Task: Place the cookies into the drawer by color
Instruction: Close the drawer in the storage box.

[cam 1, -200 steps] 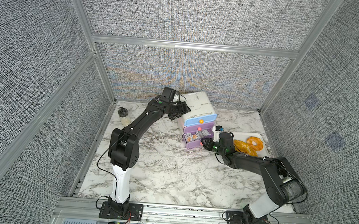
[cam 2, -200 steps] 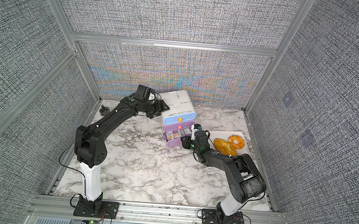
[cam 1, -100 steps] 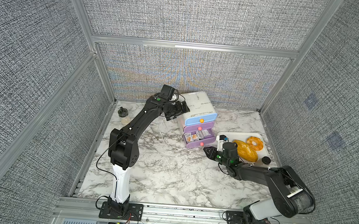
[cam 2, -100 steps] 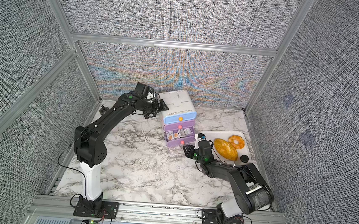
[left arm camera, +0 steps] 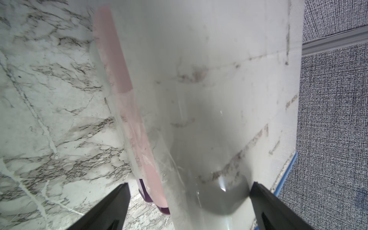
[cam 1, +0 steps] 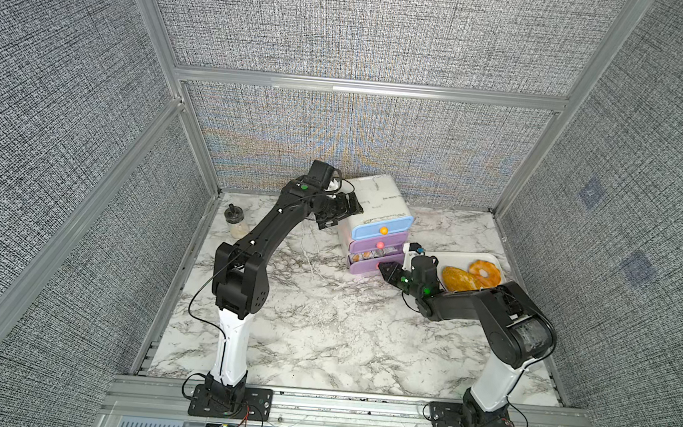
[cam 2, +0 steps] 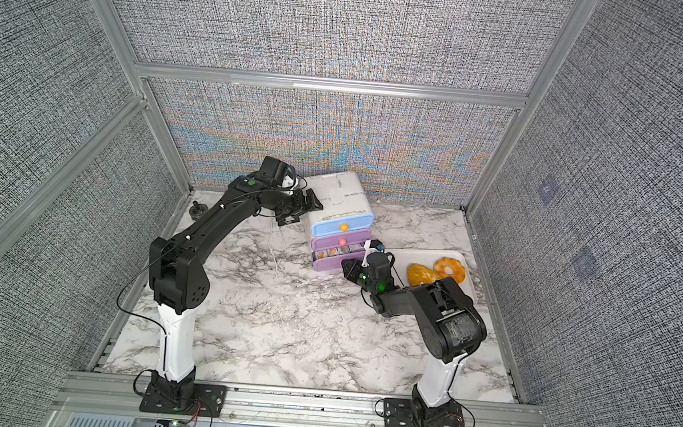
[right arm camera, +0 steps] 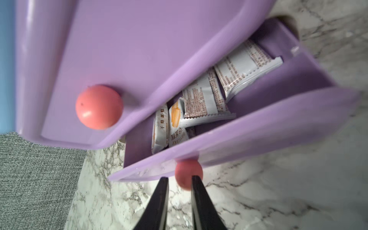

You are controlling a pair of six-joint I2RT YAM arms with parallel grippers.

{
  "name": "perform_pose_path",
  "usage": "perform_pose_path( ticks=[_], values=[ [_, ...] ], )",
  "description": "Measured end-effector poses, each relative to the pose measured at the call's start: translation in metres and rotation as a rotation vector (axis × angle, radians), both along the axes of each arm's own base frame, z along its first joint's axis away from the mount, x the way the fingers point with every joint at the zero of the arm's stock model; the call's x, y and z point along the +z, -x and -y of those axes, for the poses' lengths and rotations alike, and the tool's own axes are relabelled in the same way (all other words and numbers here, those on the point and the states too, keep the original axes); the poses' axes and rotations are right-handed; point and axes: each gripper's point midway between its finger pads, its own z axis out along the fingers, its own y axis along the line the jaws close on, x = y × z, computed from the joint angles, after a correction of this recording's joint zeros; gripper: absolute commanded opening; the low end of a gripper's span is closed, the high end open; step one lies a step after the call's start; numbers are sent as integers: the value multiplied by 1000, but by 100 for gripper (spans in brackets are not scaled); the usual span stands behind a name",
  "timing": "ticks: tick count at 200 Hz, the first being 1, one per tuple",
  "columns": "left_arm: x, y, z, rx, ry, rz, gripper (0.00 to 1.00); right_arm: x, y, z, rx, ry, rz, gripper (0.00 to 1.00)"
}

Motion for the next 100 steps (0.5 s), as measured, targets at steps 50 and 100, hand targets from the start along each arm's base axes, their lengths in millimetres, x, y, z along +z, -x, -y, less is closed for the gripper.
perform_pose_path(
  ticks=[50, 100],
  values=[
    [1, 2, -1, -7, 9, -2, 99, -5, 29, 6, -23, -73, -23, 25],
    [2, 0, -5, -3, 9, 2, 99, -18, 21, -11, -14, -105, -47, 24]
  ],
)
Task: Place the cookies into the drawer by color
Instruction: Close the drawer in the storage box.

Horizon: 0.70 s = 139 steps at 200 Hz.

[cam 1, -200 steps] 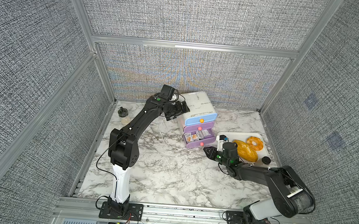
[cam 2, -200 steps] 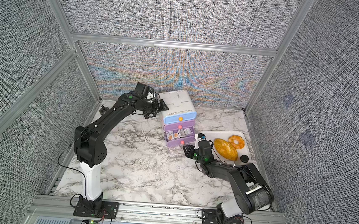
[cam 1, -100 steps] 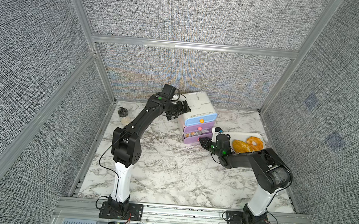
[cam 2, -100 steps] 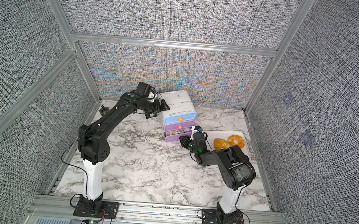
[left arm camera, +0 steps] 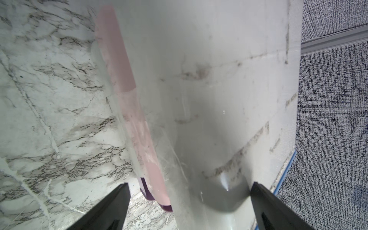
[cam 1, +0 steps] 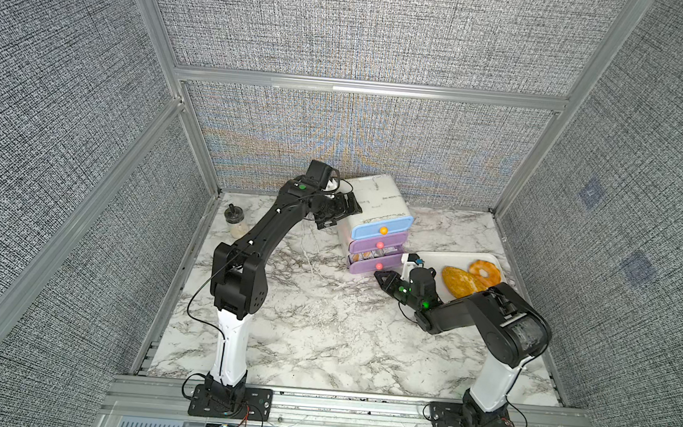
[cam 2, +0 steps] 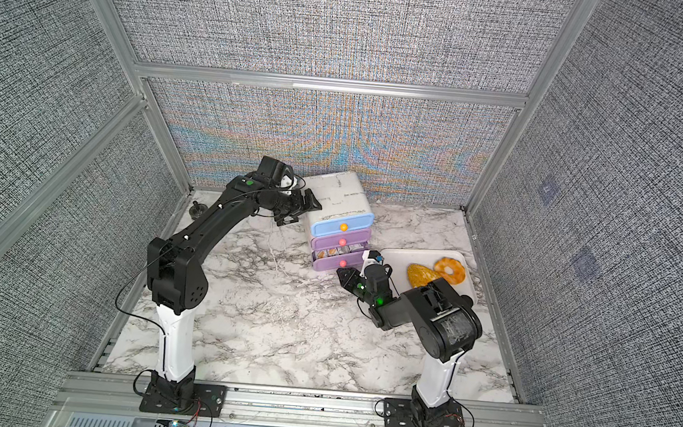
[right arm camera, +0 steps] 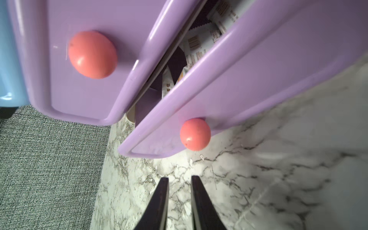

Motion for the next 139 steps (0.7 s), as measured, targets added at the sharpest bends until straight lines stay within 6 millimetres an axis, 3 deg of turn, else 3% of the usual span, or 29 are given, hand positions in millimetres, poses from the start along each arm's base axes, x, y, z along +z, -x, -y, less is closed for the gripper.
perform_pose_path(
  ticks=[35, 62, 139],
  values=[
    [3, 0, -4, 3, -2, 3, 99, -11, -27, -4, -35, -27, -7, 24],
    [7, 1, -8, 9, 0, 7, 99, -5, -46, -8, -56, -67, 13, 24],
    [25, 11, -11, 7, 14, 30, 99, -3, -57, -18, -59, -132, 20, 24]
  ],
)
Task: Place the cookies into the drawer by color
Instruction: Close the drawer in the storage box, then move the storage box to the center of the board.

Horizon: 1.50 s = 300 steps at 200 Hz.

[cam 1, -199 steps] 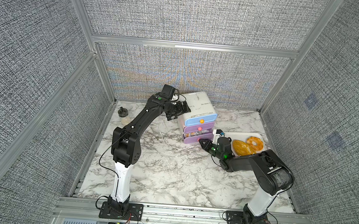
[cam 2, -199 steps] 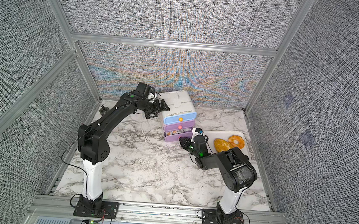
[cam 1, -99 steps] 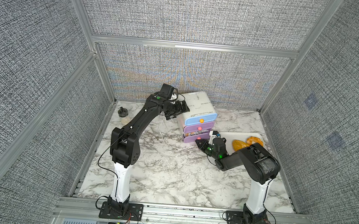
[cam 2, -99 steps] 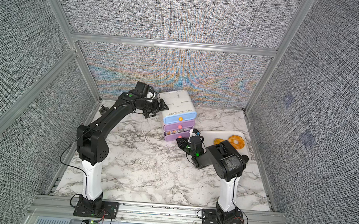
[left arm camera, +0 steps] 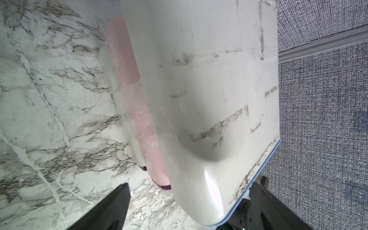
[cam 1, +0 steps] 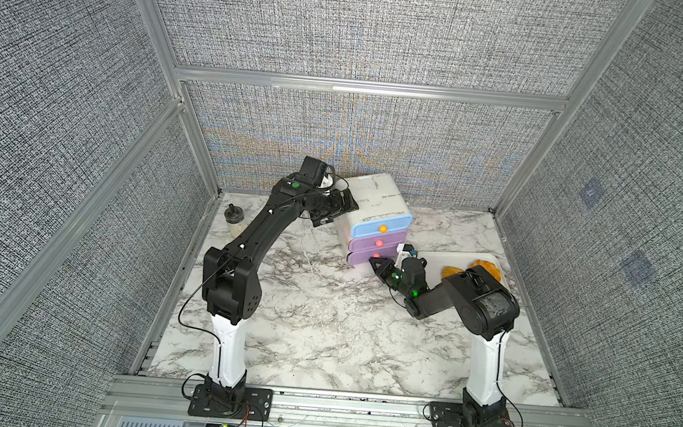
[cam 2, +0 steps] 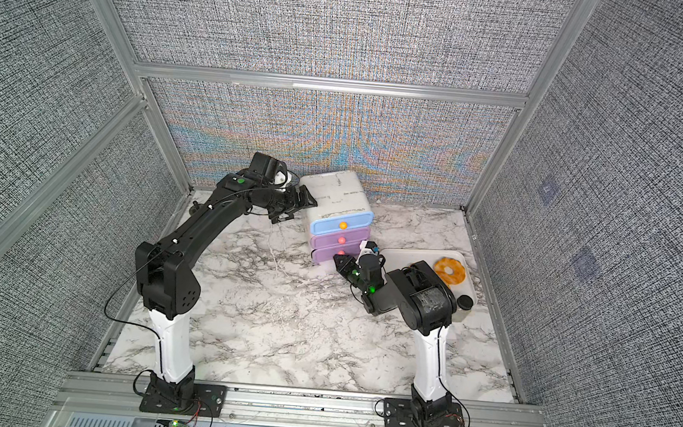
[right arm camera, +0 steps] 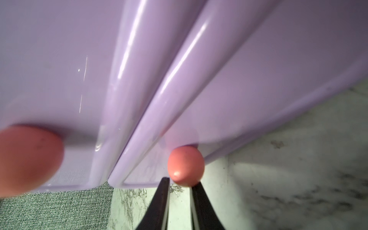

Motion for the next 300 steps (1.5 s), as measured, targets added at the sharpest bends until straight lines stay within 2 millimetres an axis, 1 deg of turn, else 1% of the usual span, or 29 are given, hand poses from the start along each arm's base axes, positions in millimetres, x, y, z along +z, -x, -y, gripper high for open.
perform_pose_path(
  ticks=[22, 37, 60, 73, 86, 88, 101, 122, 138, 149, 166, 169, 187, 201, 216, 235, 248, 263, 276, 291, 300],
  values=[
    [-2, 3, -1, 0, -1, -4, 99, 8, -6, -9, 14, -18, 18, 24],
    [-2, 8, -4, 0, -5, -11, 99, 13, -4, -11, 20, -24, 29, 24],
    [11, 16, -7, 0, 7, 15, 99, 20, 8, 0, 0, -17, 22, 24],
    [14, 22, -9, 0, 10, 22, 99, 31, 18, 8, -6, -10, 28, 24],
    [16, 27, -12, 5, 12, 22, 99, 49, 27, 16, -8, 3, 52, 26],
    [17, 28, -12, 6, 13, 21, 99, 55, 28, 18, -8, 4, 62, 27],
    [20, 32, -14, 8, 16, 31, 99, 80, 33, 26, -7, 21, 107, 32],
    [24, 35, -16, 12, 26, 47, 99, 124, 33, 44, -21, 74, 190, 42],
    [24, 35, -16, 16, 31, 49, 99, 151, 31, 57, -22, 120, 237, 50],
    [23, 34, -15, 24, 37, 45, 99, 171, 25, 66, -19, 152, 266, 58],
    [23, 29, -13, 27, 43, 48, 99, 199, 10, 78, -13, 197, 306, 63],
    [23, 28, -12, 27, 43, 48, 99, 204, 7, 81, -13, 205, 315, 66],
    [20, 17, -8, 28, 44, 47, 99, 222, -15, 92, 7, 252, 331, 72],
    [17, 8, -4, 27, 43, 46, 99, 225, -32, 98, 34, 285, 321, 76],
    [14, 0, 0, 24, 43, 43, 99, 224, -49, 97, 75, 313, 304, 77],
    [7, -6, 3, 22, 35, 29, 99, 216, -67, 93, 135, 338, 280, 77],
    [0, -10, 5, 19, 32, 17, 99, 208, -75, 86, 188, 341, 264, 76],
    [-10, -12, 7, 15, 25, -11, 99, 198, -78, 73, 259, 337, 248, 75],
    [-13, -11, 8, 6, 30, -24, 98, 194, -77, 63, 302, 357, 247, 74],
    [-11, -9, 9, -1, 39, -22, 95, 193, -69, 46, 353, 379, 262, 71],
    [-13, -6, 5, 4, 20, -21, 94, 190, -63, 39, 374, 398, 266, 71]
  ],
)
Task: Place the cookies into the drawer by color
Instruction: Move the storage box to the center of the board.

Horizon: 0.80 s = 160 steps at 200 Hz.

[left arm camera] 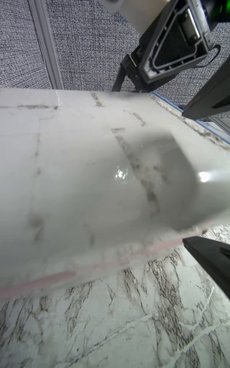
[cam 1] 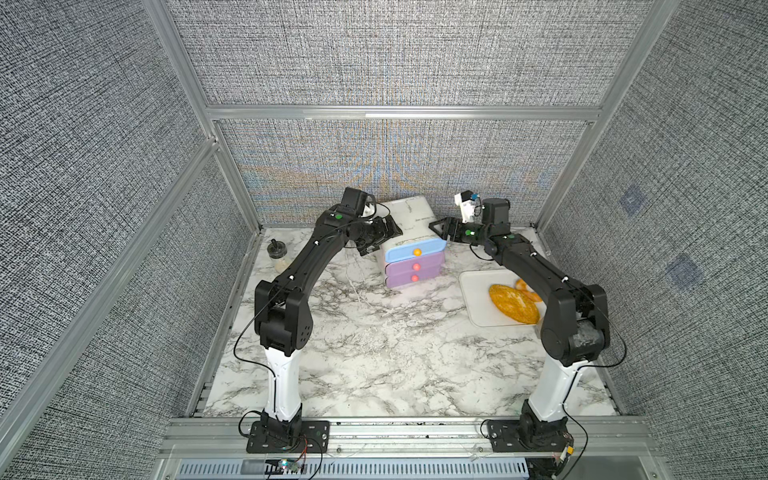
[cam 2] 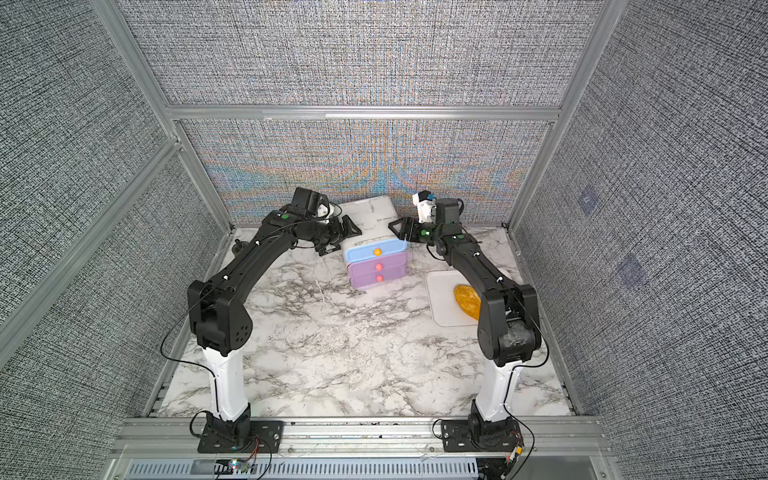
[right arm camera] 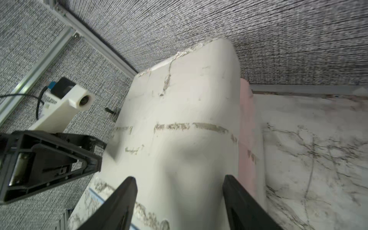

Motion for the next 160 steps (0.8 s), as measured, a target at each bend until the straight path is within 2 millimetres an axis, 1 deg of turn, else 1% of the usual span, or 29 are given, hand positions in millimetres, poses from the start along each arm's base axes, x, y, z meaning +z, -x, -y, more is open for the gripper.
perform_pose_path(
  ticks=[14, 26, 44, 70, 89, 131, 160],
  values=[
    [-2, 5, -6, 8, -7, -11, 91, -4, 13, -5, 15, 16, 0, 70],
    [-2, 11, -10, 12, -13, -6, 90, -3, 24, -7, 16, 24, 2, 70],
    [0, 25, -16, 17, -17, -8, 89, -3, 38, -12, 23, 31, 0, 70],
    [-3, 43, -22, 22, -21, -18, 89, -5, 53, -18, 32, 48, 3, 70],
    [-3, 55, -24, 19, -16, -10, 89, -6, 64, -19, 27, 56, 11, 70],
    [-4, 77, -29, 17, -4, 6, 90, -9, 97, -19, 19, 63, 22, 70],
    [-3, 89, -32, 16, 6, 21, 93, -9, 119, -17, 21, 53, 18, 70]
  ],
)
